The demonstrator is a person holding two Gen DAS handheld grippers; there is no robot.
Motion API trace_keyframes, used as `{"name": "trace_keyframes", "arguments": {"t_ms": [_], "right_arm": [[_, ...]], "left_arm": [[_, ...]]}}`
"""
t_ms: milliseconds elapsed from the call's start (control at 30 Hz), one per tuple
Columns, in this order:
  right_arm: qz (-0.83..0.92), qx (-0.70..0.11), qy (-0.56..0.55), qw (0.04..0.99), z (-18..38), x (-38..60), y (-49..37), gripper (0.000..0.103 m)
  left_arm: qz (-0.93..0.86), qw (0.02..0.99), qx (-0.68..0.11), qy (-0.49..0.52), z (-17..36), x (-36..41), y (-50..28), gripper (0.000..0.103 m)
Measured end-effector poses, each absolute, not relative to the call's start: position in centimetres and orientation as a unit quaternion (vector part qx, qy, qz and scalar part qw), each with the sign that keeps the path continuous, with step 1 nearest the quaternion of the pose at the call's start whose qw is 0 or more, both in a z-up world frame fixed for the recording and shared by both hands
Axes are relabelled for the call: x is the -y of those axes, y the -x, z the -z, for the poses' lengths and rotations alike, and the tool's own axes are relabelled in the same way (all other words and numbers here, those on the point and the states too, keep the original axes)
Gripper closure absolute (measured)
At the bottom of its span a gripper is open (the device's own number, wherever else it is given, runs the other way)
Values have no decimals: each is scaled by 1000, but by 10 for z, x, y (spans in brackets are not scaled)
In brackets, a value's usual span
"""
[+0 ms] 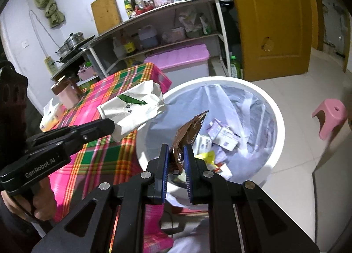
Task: Collect trash
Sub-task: 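Carry the white paper and brown piece over the bin with both grippers, then open both grippers to drop the paper and brown piece into the bin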
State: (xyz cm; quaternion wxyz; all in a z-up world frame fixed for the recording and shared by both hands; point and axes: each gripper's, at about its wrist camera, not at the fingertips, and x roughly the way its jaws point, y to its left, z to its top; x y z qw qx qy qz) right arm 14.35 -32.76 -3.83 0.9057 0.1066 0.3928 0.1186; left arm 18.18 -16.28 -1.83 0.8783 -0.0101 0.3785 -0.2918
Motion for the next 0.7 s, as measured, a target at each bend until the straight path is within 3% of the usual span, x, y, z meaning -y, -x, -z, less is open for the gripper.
{"name": "trace_keyframes", "arguments": {"t_ms": [700], "right_arm": [[-94, -415, -122, 897, 55, 353, -155, 88]], "left_arm": [[309, 864, -398, -1, 32, 193, -206, 100]]}}
